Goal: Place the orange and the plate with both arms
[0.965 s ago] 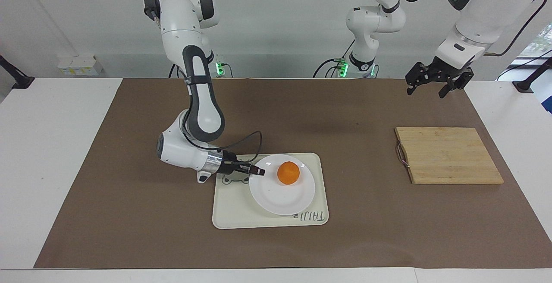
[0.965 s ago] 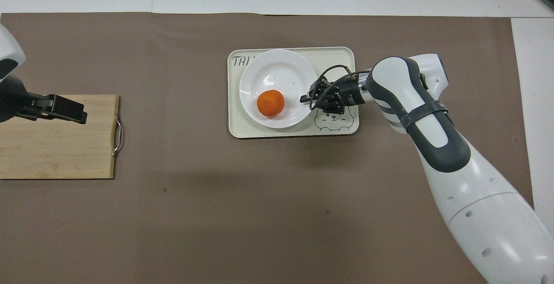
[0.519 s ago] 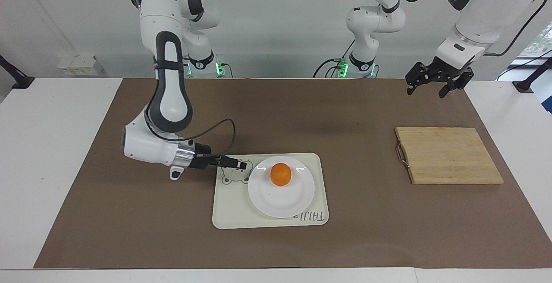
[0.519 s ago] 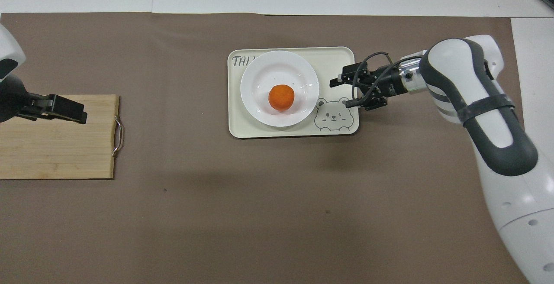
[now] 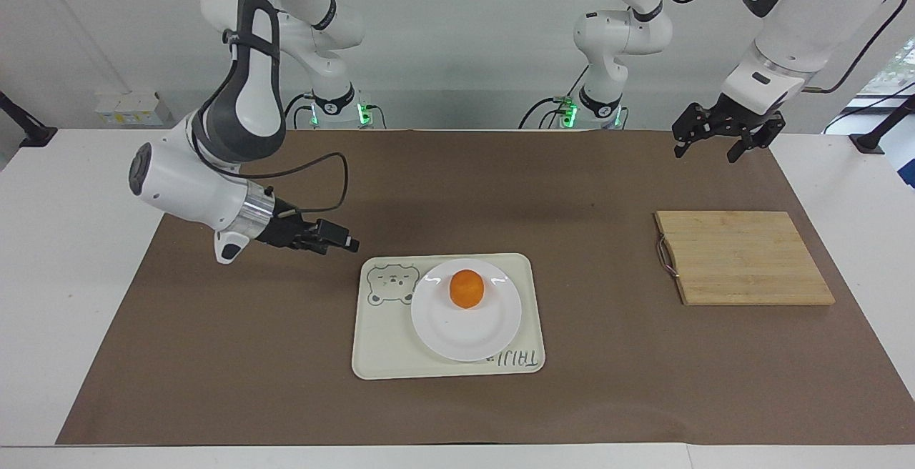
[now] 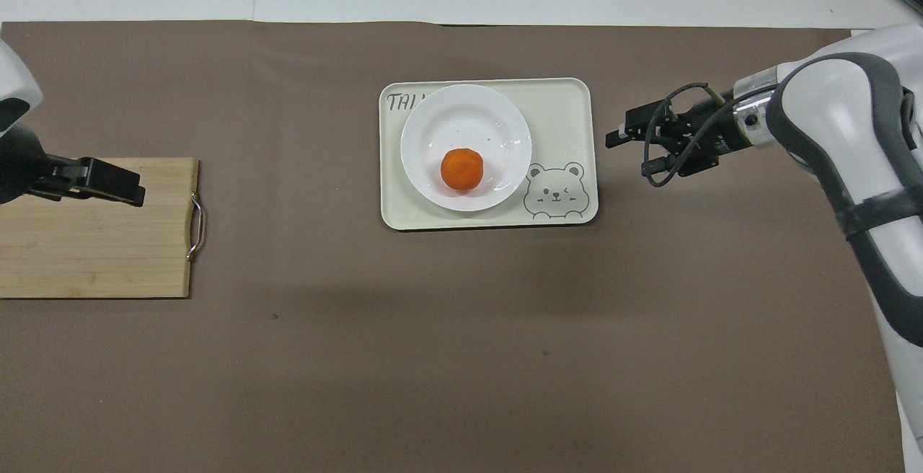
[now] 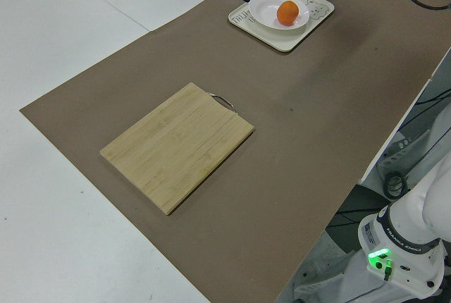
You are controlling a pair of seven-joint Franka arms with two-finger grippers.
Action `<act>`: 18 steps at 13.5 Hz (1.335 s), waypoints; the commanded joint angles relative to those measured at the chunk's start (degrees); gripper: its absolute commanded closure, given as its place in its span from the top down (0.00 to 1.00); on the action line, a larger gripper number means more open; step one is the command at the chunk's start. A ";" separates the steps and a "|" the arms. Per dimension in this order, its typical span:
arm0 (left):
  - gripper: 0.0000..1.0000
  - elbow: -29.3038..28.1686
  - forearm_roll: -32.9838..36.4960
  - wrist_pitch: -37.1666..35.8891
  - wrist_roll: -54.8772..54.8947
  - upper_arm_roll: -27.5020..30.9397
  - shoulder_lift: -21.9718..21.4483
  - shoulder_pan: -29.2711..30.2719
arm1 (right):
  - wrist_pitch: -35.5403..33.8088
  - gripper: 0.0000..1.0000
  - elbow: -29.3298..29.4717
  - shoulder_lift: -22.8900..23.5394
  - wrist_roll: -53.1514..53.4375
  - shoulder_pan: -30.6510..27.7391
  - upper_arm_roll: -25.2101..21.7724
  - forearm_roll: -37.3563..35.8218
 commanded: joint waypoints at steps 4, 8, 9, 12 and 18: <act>1.00 1.61 1.13 -1.37 0.03 -0.06 0.72 0.17 | 0.34 1.00 -0.55 -7.69 0.52 0.29 0.43 -19.45; 1.00 1.61 1.13 -1.28 0.03 -0.06 0.72 0.17 | -1.15 1.00 -0.55 -13.05 1.40 0.99 0.87 -32.20; 1.00 1.61 1.13 -1.28 0.03 -0.06 0.64 0.17 | -1.59 1.00 -0.37 -14.02 3.23 0.91 0.96 -34.32; 1.00 1.61 1.13 -1.28 0.03 -0.06 0.72 0.17 | -3.43 1.00 -0.20 -16.31 5.18 1.00 1.14 -36.79; 1.00 1.61 1.13 -1.28 0.03 -0.06 0.63 0.17 | -11.00 1.00 3.76 -20.43 5.09 0.91 1.14 -37.33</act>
